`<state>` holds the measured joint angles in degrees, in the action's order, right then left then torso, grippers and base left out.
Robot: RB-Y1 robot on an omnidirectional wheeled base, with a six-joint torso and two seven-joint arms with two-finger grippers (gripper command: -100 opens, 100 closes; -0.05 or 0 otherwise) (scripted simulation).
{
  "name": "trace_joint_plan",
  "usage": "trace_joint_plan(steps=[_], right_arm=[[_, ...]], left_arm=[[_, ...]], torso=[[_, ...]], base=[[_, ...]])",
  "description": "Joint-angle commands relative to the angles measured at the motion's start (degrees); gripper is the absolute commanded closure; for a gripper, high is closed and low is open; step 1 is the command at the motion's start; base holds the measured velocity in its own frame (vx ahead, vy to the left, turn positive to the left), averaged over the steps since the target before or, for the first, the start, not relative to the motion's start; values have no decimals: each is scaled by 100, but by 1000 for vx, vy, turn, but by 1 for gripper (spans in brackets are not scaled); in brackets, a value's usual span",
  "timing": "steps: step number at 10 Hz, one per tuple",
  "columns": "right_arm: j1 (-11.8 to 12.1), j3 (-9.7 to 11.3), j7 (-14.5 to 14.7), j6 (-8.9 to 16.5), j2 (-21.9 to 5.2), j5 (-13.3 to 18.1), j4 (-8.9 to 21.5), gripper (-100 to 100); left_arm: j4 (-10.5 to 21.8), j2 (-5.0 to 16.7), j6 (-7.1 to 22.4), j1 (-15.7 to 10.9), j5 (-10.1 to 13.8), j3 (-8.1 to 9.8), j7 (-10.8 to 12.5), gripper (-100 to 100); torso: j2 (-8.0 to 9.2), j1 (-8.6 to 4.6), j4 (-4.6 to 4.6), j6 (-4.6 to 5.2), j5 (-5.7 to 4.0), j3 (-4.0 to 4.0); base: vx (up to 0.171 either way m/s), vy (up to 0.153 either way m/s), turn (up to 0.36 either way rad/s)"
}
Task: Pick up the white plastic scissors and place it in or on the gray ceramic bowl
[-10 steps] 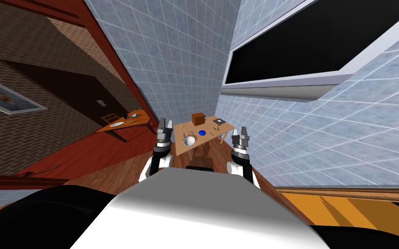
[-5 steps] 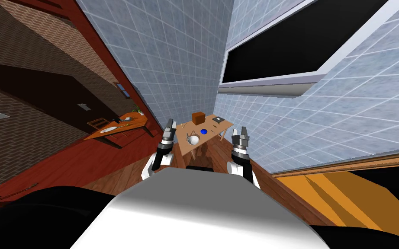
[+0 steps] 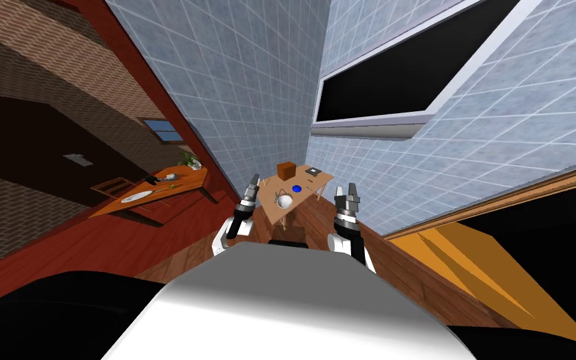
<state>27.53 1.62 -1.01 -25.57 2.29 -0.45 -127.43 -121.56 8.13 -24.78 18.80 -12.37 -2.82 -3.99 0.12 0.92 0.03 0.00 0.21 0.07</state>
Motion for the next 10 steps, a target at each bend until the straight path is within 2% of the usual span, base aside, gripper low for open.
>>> trace_joint_plan(steps=[1,4,5,7,8,10], right_arm=[[0,0,0,0,0,0,0,0],[0,-1,0,0,-1,0,0,0],[1,-1,0,0,-1,0,0,0],[1,0,0,0,0,0,0,0],[1,0,0,0,0,0,0,0],[2,0,0,0,0,0,0,0]], left_arm=[[286,-3,244,-220,-154,-62,-117,-100],[862,24,679,-600,-446,-158,-345,-100],[953,24,679,-600,-446,-158,-345,-100],[1330,56,953,-868,-651,-220,-524,-100],[1435,56,953,-868,-651,-220,-524,-100],[1846,109,1208,-1141,-862,-278,-721,-100]], torso=[[0,0,0,0,0,0],[10,44,3,-1,11,7],[-2,43,1,-2,11,0],[-25,-20,-5,0,-2,-14],[-19,-19,-4,0,-2,-11],[-29,-15,-6,-2,-2,-16]], base=[[-113,302,-321],[-114,333,-331],[-61,206,-115],[-68,156,-288],[-72,153,-126],[-65,192,-271]])
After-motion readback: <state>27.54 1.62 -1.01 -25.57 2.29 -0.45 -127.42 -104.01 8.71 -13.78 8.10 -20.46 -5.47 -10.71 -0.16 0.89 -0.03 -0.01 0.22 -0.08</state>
